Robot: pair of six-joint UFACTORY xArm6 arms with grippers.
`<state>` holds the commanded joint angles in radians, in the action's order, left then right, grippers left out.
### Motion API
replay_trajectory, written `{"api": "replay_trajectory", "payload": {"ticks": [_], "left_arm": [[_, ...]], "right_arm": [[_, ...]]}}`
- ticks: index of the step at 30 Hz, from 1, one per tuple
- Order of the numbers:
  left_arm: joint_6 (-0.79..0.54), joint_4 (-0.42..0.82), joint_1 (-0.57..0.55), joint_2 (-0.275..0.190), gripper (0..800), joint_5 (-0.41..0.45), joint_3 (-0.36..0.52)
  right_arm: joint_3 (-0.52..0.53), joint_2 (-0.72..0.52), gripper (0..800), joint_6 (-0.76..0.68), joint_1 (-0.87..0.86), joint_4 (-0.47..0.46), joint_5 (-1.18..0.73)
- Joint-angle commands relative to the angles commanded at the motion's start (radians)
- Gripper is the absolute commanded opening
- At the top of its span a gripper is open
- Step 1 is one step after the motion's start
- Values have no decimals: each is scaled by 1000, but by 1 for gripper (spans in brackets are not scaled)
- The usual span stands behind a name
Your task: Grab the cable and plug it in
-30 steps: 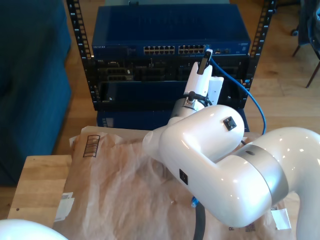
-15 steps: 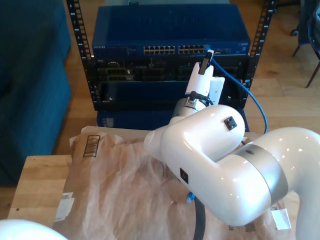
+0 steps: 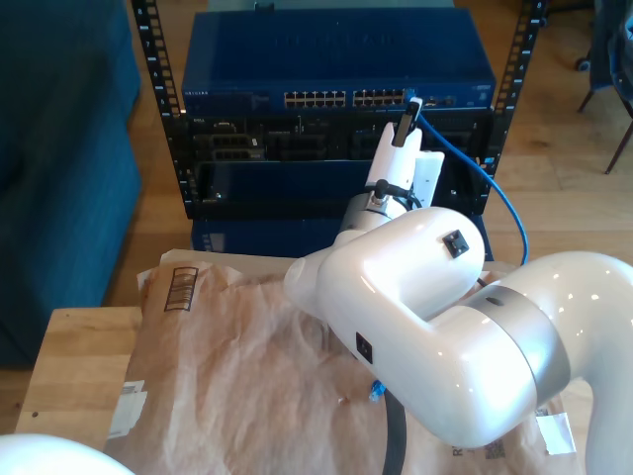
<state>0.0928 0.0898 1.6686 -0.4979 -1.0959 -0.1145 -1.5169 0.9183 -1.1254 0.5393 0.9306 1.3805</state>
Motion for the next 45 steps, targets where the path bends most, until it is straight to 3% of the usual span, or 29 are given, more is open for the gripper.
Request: {"api": "replay_trajectory", "payload": {"ticks": [24,29,31,34,45], "left_arm": [[0,0,0,0,800,0,0],[0,-2,0,0,800,0,0],[0,0,0,0,800,0,0],[0,-2,0,0,800,0,0],[0,0,0,0,800,0,0]], "right_arm": [[-32,5,0,-3,0,-9,-31],[-32,-3,124,-3,0,-12,-31],[-31,-5,232,0,2,-12,-31],[-20,-9,282,2,2,-12,-32],[89,-80,284,2,8,-6,-37]]}}
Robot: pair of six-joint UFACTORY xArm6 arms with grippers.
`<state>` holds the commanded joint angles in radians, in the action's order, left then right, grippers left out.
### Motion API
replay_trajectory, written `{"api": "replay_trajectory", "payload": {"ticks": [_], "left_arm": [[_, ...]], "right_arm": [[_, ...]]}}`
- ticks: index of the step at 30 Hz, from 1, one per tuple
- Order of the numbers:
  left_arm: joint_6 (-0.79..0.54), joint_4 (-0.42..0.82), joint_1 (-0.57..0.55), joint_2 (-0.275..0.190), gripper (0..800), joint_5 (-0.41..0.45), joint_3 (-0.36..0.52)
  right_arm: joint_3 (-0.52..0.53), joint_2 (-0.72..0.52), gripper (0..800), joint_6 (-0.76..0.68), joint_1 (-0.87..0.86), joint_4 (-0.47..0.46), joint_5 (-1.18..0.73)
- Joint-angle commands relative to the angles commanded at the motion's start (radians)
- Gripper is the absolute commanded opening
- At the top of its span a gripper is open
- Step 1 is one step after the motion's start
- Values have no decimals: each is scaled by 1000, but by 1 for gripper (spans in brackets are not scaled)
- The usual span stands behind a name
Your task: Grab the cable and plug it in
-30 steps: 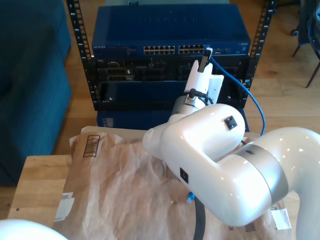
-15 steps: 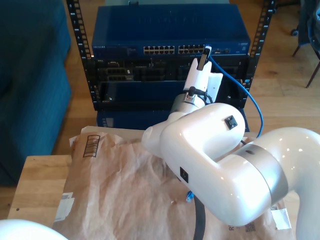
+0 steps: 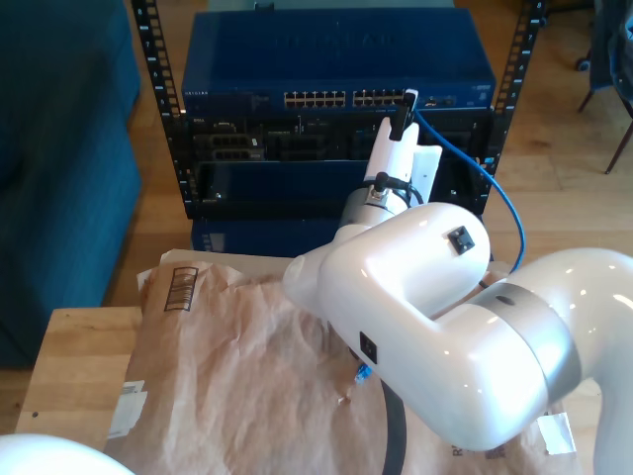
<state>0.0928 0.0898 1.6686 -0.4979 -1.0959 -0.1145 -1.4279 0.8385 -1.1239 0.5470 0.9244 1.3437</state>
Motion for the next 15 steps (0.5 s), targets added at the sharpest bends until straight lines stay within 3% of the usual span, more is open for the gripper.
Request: {"api": "replay_trajectory", "payload": {"ticks": [12,15], "left_arm": [[0,0,0,0,800,0,0],[0,0,0,0,800,0,0]], "right_arm": [[311,-244,427,5,20,-2,-94],[399,-322,530,5,21,-5,-163]]}}
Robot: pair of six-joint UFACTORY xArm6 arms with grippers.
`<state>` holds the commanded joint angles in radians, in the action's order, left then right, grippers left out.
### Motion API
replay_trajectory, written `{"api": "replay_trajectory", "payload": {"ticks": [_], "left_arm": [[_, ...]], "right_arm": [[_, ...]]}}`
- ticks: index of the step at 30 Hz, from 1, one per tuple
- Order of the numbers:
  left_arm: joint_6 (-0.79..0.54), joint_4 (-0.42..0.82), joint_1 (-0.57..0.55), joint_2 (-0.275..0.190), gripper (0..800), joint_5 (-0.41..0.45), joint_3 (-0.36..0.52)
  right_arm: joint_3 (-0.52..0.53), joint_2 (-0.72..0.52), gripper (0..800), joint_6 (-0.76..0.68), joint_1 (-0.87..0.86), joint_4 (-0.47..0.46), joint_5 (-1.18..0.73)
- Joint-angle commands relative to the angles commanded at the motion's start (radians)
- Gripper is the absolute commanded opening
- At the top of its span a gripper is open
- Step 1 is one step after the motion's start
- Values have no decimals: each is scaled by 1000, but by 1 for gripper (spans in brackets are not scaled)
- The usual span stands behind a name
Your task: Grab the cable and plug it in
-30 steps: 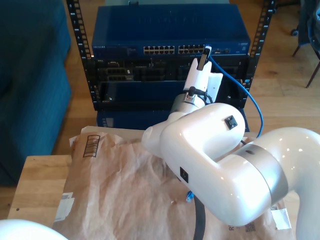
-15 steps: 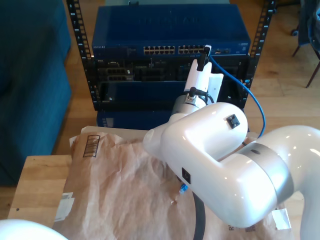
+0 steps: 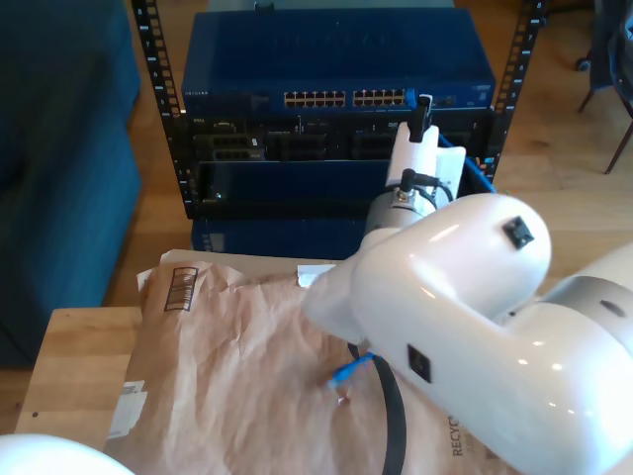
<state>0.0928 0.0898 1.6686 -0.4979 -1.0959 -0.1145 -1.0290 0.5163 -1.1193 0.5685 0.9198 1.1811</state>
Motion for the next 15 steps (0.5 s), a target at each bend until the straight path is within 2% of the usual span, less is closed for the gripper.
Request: {"api": "replay_trajectory", "payload": {"ticks": [2,6,9,11,15], "left_arm": [[0,0,0,0,800,0,0],[0,0,0,0,800,0,0],[0,0,0,0,800,0,0],[0,0,0,0,800,0,0],[0,-2,0,0,800,0,0]], "right_arm": [[37,-41,566,2,-2,-3,-52],[87,-120,584,9,-12,-5,-132],[107,-180,615,94,-44,-3,-195],[124,-222,671,140,-78,-3,-250],[135,-304,707,235,-150,-3,-387]]}}
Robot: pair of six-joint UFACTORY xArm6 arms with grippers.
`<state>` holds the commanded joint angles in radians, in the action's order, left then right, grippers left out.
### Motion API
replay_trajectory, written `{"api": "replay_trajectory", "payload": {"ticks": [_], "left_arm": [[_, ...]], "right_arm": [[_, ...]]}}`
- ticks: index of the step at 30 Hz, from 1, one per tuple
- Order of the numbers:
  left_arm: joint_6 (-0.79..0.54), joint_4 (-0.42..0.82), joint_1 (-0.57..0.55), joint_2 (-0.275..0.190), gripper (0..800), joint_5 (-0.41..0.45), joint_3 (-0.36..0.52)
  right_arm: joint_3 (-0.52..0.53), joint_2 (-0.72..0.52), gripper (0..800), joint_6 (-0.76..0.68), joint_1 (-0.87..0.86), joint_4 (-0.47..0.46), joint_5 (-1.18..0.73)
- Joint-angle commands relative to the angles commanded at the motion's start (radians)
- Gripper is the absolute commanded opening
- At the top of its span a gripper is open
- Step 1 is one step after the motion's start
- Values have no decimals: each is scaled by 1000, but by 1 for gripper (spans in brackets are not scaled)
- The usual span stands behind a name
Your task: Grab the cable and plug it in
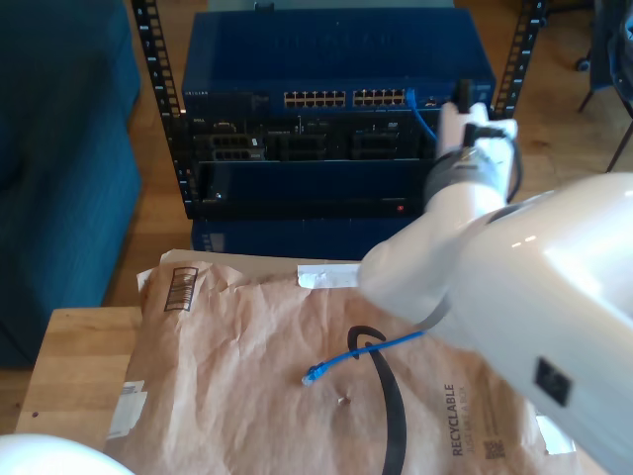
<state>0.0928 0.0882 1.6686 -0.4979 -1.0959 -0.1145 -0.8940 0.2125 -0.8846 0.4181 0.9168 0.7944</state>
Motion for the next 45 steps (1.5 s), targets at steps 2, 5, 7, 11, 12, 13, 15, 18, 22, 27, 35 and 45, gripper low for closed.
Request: {"api": "replay_trajectory", "payload": {"ticks": [2,5,7,11,12,13,15,18,22,27,35,45], "left_arm": [[0,2,0,0,800,0,0],[0,2,0,0,800,0,0],[0,0,0,0,800,0,0],[0,2,0,0,800,0,0],[0,2,0,0,800,0,0],[0,2,0,0,800,0,0],[0,2,0,0,800,0,0],[0,2,0,0,800,0,0],[0,2,0,0,800,0,0],[0,2,0,0,800,0,0],[0,2,0,0,800,0,0],[0,2,0,0,800,0,0]], "right_arm": [[0,-40,735,46,-46,0,-83],[2,-84,735,115,-100,0,-170],[12,-121,735,181,-146,0,-227],[75,-224,761,304,-264,0,-399],[83,-241,771,338,-295,-2,-440],[83,-253,771,376,-325,-2,-479],[83,-264,787,450,-382,-2,-546],[84,-288,790,529,-482,-2,-632],[97,-344,793,598,-641,-2,-776],[120,-423,792,606,-865,-5,-1039],[158,-522,793,606,-1257,-173,-1447],[164,-585,797,606,-1560,-514,-1932]]}}
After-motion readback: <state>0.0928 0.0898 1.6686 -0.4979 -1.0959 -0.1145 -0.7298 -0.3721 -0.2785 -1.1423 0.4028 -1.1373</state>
